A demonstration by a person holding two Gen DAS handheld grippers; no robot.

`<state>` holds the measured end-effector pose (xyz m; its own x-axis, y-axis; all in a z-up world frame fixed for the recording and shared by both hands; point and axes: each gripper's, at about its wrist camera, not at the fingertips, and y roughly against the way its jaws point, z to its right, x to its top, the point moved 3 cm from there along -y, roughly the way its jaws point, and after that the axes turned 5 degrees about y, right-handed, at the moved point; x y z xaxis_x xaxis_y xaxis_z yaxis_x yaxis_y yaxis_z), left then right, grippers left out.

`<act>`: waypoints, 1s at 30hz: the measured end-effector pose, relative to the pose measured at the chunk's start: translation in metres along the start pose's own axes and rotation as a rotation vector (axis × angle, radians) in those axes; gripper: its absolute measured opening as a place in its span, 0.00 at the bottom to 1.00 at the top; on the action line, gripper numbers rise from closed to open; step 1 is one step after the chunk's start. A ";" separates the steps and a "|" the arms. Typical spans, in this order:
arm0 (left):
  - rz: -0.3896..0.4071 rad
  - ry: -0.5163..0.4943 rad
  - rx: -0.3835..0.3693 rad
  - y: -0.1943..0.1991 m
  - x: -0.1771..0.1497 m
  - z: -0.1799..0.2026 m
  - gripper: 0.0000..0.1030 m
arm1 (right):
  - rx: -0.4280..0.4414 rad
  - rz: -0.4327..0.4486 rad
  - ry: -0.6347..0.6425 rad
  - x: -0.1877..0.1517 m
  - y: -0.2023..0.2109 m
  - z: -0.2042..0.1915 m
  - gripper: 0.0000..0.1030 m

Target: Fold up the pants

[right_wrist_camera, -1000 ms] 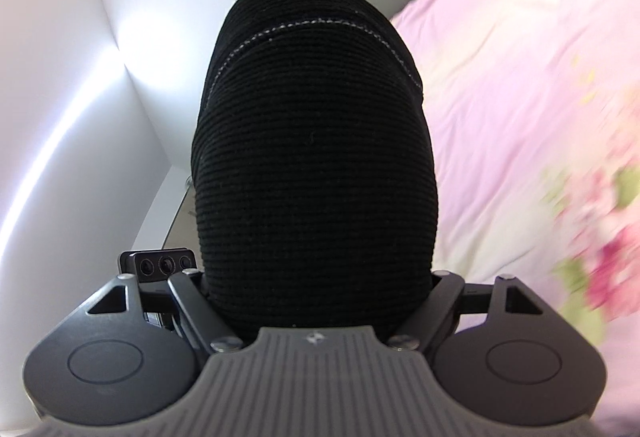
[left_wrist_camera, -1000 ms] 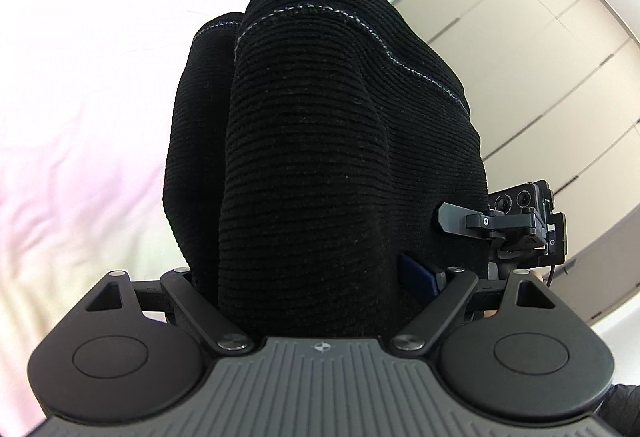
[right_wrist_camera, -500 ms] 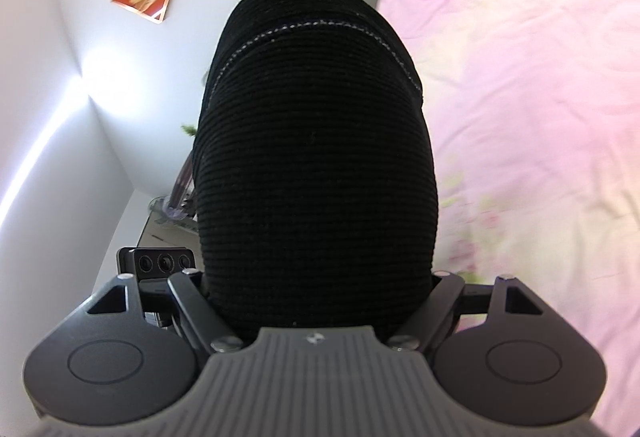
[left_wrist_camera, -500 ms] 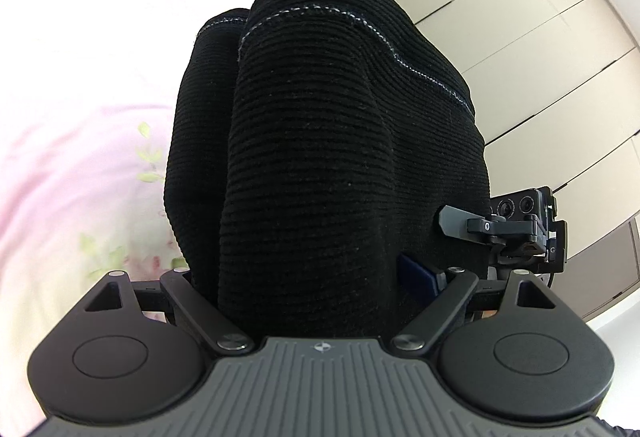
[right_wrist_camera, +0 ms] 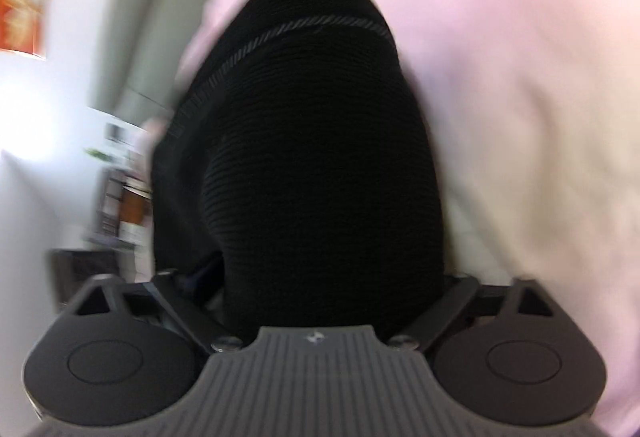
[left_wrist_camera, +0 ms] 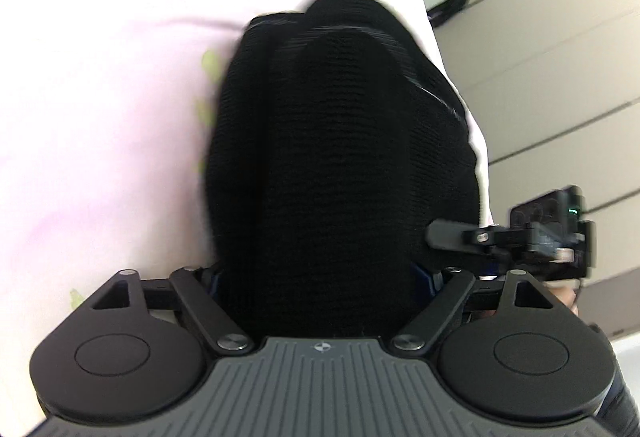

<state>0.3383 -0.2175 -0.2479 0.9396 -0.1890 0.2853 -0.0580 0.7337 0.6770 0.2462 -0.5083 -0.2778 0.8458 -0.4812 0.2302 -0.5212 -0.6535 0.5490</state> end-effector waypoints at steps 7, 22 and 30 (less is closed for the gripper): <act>0.037 0.005 -0.041 0.007 -0.013 0.006 0.93 | 0.093 0.042 -0.031 -0.035 0.030 0.023 0.91; 0.124 -0.039 0.034 0.091 -0.081 -0.013 0.95 | -0.262 0.126 0.030 -0.123 0.049 -0.046 0.80; 0.132 -0.260 0.454 0.133 -0.125 0.025 0.78 | -0.555 0.301 0.150 -0.174 0.095 -0.117 0.93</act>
<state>0.2046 -0.1120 -0.1765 0.8035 -0.3118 0.5071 -0.3637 0.4171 0.8329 0.0627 -0.4180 -0.1721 0.6993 -0.4832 0.5268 -0.6358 -0.0836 0.7673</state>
